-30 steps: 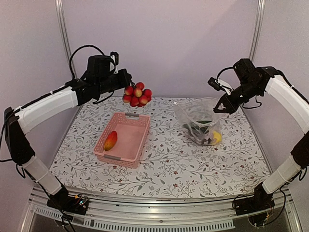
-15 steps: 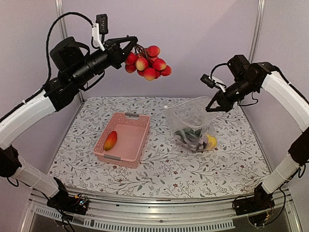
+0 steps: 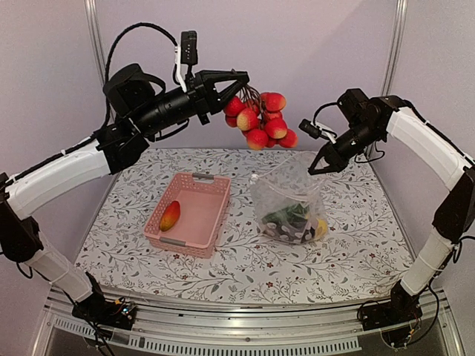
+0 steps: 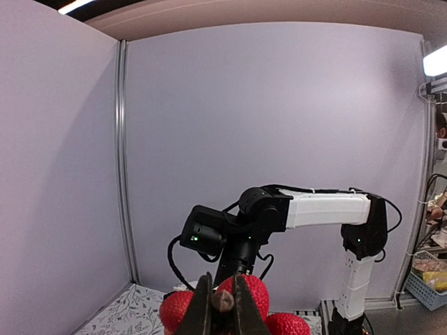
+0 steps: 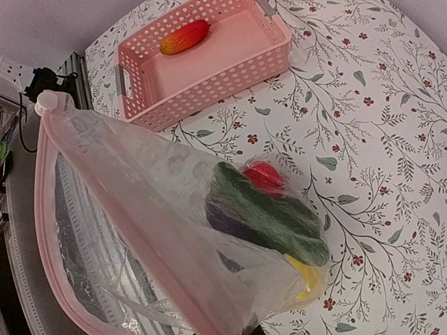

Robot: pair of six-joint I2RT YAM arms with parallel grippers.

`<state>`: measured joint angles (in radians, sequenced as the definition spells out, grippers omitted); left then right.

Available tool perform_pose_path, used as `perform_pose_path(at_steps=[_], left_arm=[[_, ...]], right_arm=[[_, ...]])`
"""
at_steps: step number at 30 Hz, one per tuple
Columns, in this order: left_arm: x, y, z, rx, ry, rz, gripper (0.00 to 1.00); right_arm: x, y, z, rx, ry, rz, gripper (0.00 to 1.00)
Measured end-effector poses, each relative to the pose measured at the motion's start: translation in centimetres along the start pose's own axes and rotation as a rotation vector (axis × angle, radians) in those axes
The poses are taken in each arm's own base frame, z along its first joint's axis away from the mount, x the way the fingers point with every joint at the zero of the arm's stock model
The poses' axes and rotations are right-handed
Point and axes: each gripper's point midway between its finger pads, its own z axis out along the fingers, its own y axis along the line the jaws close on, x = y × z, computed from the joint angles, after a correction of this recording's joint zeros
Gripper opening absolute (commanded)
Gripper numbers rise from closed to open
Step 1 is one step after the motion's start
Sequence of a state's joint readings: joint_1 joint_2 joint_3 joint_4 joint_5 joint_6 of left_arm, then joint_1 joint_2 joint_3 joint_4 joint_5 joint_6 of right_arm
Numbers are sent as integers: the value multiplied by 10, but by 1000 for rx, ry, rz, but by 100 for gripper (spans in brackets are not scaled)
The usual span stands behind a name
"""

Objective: Place the food in the zip-top bag and seal the zipper
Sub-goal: Place the fake fruit in the zipper food storage bag.

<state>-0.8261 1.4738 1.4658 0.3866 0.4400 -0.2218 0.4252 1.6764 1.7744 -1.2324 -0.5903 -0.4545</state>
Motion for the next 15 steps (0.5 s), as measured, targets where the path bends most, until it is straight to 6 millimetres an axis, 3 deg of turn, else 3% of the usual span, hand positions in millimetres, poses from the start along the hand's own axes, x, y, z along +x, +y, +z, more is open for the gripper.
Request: perform_pose_path(at_steps=[7, 15], left_arm=[[41, -13, 21, 99, 60, -73, 0], [63, -22, 41, 184, 71, -139, 0]], right_arm=[[0, -1, 0, 1, 1, 11, 2], [0, -1, 0, 4, 3, 12, 2]])
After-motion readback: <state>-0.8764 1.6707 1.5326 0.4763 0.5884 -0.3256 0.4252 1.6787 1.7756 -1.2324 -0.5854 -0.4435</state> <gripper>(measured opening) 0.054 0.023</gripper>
